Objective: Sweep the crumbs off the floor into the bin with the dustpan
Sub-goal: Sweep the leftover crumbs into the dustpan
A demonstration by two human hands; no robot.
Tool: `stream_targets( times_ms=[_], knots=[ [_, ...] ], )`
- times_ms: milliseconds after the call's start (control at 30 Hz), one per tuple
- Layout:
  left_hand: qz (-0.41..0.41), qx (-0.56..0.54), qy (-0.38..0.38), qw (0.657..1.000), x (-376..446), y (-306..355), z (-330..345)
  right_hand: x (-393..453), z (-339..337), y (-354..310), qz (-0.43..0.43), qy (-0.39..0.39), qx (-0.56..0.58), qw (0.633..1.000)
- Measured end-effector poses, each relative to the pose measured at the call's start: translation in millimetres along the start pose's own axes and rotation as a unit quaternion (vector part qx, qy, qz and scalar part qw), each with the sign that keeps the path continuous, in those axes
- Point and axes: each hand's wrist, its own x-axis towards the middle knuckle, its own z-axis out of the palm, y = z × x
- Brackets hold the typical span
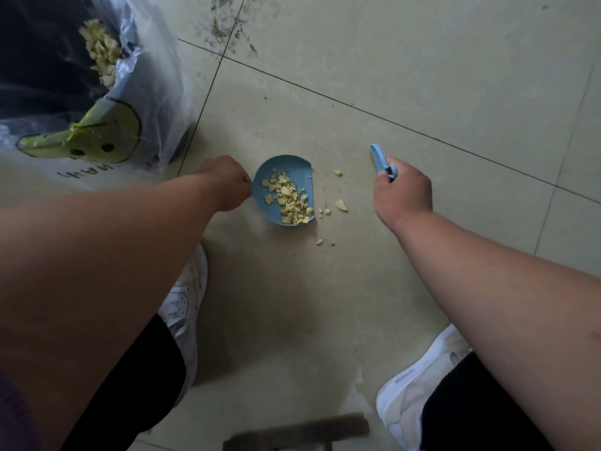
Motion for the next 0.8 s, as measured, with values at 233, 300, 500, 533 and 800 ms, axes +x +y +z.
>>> stream_targets(
  times_ms=[233, 300, 500, 533, 800],
  knots=[
    [0.020, 0.042, 0.002, 0.999, 2.2, 7.7, -3.7, -21.2, 21.8, -17.5, -0.066, -0.056, -0.018, 0.996],
    [0.026, 0.054, 0.002, 0.998, 1.1, 10.1, -4.0, -32.4, 29.2, -21.3, -0.075, -0.069, -0.010, 0.995],
    [0.007, 0.011, -0.009, 1.000, -4.0, 16.0, 2.3, -66.8, 49.1, -42.7, -0.071, -0.086, 0.046, 0.993],
    [0.000, -0.004, -0.012, 1.000, -4.4, 15.9, 4.0, -71.5, 51.4, -47.2, -0.070, -0.090, 0.052, 0.992],
    [-0.032, -0.106, -0.037, 0.993, -4.4, 7.3, 0.1, -78.4, 47.4, -63.4, -0.060, -0.082, 0.094, 0.990]
  ],
)
